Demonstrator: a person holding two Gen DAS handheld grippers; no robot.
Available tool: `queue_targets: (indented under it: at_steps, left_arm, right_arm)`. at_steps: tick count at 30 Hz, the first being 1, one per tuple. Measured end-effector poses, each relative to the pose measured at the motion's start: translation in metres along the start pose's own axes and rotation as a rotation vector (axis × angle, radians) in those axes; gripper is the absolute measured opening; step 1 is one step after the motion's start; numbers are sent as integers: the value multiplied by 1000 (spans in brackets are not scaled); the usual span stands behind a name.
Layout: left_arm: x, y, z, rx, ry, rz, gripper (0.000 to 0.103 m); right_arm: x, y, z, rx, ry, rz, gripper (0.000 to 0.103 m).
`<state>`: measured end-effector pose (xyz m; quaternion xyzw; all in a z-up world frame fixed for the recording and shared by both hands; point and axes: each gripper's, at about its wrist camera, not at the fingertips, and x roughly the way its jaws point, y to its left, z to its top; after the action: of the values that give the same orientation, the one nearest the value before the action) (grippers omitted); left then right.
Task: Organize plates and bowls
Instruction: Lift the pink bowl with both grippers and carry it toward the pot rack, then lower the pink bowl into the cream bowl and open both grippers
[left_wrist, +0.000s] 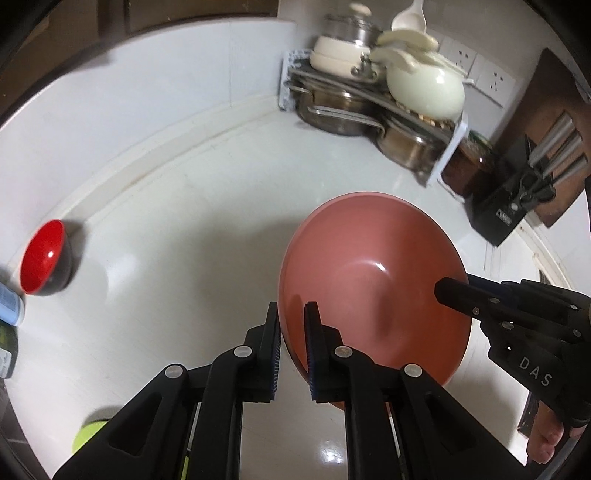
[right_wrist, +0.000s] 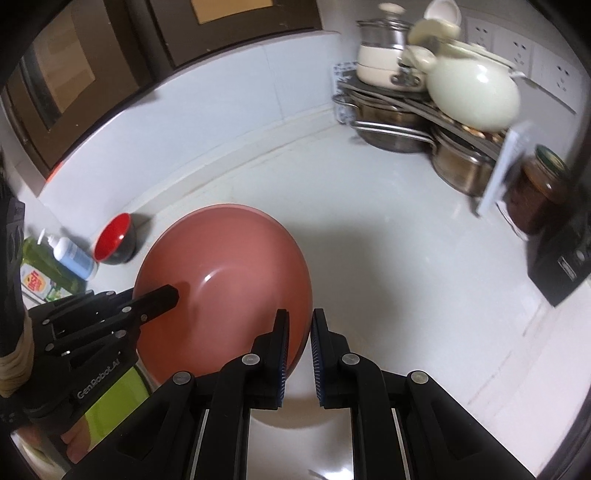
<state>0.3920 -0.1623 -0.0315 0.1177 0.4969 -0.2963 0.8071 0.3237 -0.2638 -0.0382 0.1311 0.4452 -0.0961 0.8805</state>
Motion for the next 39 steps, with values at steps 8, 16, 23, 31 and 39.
queue_targets:
  at_steps: [8,16,23,31,39]
  left_arm:
    - [21,-13,-15,39,61,25,13]
    - [40,-17,-21,45,104,47,13]
    - [49,-19,-25,49,115,70,13]
    - [52,-19,-25,53,114,82,17]
    - [43,-19,-22,61,63,117,43]
  right_arm:
    - [13,-18,-23,31,61,-7,13]
    - [29,-30,-36,40,114,-3,13]
    - [40,-36,-39,26,141,-3,14]
    - [48,-37,-44,12,163,11,14]
    - [50,-38,-44,11,159,11,15]
